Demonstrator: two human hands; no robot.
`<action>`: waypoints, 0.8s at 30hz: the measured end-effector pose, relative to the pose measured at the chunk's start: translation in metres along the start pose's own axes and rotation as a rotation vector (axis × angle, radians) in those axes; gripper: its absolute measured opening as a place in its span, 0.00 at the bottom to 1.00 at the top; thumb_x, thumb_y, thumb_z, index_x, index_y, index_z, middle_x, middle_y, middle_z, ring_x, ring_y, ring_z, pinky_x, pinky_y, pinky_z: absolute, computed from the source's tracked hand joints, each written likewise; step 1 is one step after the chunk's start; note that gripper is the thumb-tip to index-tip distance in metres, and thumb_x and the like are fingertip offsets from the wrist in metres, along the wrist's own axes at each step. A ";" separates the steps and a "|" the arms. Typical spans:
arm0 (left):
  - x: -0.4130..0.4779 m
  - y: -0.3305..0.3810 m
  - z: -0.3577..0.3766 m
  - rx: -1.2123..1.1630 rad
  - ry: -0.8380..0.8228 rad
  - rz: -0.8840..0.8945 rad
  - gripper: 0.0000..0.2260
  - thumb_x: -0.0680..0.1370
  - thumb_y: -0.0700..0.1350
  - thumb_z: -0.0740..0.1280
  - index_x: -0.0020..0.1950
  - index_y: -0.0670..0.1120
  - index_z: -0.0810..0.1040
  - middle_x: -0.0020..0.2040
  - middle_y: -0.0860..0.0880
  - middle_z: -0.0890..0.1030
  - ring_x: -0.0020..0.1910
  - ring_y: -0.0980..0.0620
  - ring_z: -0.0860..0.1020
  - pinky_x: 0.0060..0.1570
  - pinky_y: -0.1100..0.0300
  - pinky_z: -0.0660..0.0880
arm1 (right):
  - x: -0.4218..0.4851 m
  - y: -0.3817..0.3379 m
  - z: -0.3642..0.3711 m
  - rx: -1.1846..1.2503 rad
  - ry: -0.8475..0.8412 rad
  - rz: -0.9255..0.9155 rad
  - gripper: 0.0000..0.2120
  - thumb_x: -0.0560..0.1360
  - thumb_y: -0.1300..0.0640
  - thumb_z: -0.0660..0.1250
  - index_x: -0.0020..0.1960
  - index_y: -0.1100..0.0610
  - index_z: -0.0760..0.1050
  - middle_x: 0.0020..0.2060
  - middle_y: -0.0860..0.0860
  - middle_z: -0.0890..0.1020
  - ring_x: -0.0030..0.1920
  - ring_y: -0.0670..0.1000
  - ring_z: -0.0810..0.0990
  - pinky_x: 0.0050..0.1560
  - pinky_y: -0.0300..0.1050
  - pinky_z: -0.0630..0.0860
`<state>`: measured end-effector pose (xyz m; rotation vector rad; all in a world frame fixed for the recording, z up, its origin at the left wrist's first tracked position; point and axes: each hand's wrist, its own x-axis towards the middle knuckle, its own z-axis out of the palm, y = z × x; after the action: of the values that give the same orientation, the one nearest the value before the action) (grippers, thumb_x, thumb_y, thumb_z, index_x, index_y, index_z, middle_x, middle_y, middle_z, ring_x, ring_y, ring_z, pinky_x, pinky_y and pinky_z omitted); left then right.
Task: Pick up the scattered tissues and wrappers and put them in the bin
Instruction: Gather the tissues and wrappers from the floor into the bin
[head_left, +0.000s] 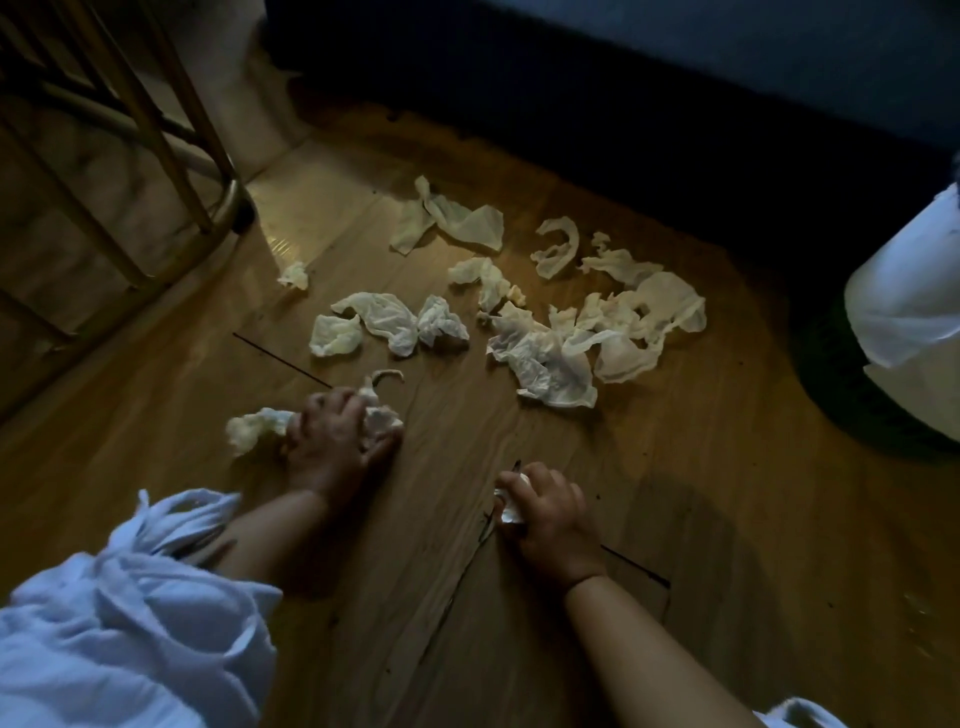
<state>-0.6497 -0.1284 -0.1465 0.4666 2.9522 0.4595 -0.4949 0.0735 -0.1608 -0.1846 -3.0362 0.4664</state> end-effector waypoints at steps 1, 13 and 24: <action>-0.002 0.003 0.002 0.029 -0.016 0.073 0.23 0.75 0.59 0.63 0.65 0.50 0.70 0.67 0.48 0.70 0.64 0.47 0.66 0.58 0.52 0.66 | 0.002 0.000 -0.002 -0.023 -0.045 -0.013 0.15 0.70 0.49 0.62 0.56 0.48 0.68 0.47 0.51 0.79 0.40 0.53 0.80 0.36 0.47 0.76; -0.025 0.178 -0.058 -1.028 -0.449 0.095 0.04 0.77 0.49 0.63 0.49 0.50 0.76 0.44 0.49 0.79 0.44 0.52 0.77 0.41 0.62 0.73 | 0.024 0.086 -0.173 0.584 -0.152 0.342 0.08 0.77 0.48 0.61 0.53 0.49 0.73 0.41 0.45 0.76 0.40 0.44 0.75 0.40 0.37 0.69; -0.006 0.414 -0.142 -1.133 -0.559 0.245 0.26 0.77 0.59 0.60 0.73 0.51 0.63 0.74 0.52 0.65 0.72 0.52 0.64 0.72 0.54 0.59 | -0.010 0.208 -0.411 0.552 0.776 0.473 0.09 0.78 0.51 0.60 0.45 0.57 0.70 0.33 0.47 0.73 0.35 0.45 0.72 0.37 0.41 0.66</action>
<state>-0.5504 0.2054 0.1185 0.6244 1.7145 1.5498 -0.4293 0.3909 0.1673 -0.8233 -2.0100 0.9605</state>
